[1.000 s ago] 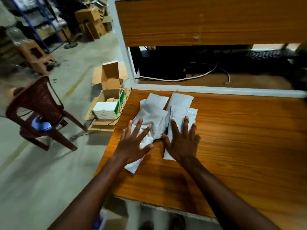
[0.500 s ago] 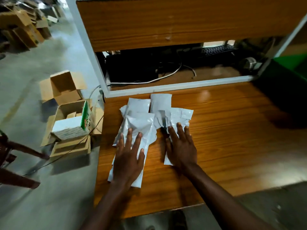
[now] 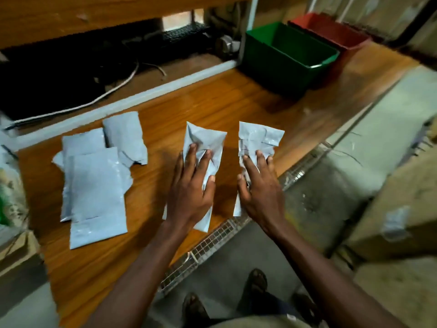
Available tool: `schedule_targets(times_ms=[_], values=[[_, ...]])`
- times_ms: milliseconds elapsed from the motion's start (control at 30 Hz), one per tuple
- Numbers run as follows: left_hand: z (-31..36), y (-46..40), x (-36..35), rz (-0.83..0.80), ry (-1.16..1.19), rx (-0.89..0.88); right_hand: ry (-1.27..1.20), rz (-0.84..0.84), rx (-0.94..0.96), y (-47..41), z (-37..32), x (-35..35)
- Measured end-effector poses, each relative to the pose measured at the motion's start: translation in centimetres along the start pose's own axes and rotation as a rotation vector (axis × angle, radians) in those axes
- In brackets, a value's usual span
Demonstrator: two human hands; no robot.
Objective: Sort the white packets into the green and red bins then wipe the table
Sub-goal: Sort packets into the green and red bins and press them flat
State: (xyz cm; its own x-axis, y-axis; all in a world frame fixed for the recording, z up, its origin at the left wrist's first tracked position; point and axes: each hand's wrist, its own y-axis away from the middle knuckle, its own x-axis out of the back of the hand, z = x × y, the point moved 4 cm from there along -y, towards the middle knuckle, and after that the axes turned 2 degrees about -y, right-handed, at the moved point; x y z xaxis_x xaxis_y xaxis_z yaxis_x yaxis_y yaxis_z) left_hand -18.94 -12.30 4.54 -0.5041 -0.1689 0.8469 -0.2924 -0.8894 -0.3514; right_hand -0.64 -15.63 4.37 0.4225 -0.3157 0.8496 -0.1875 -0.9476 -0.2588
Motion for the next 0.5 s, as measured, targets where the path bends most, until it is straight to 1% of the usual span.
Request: schedule_targets(times_ms=[233, 400, 500], values=[[10.7, -5.2, -6.4, -0.063, 0.065, -0.129, 0.033, 0.117, -0.136, -1.1, 10.9, 5.1], [18.0, -9.6, -11.6, -0.095, 0.111, -0.148, -0.01, 0.2, -0.185, -3.2, 19.1, 9.2], [22.1, -12.4, -14.6, -0.102, 0.141, -0.163, -0.002, 0.214, -0.199, -4.7, 23.6, 11.6]])
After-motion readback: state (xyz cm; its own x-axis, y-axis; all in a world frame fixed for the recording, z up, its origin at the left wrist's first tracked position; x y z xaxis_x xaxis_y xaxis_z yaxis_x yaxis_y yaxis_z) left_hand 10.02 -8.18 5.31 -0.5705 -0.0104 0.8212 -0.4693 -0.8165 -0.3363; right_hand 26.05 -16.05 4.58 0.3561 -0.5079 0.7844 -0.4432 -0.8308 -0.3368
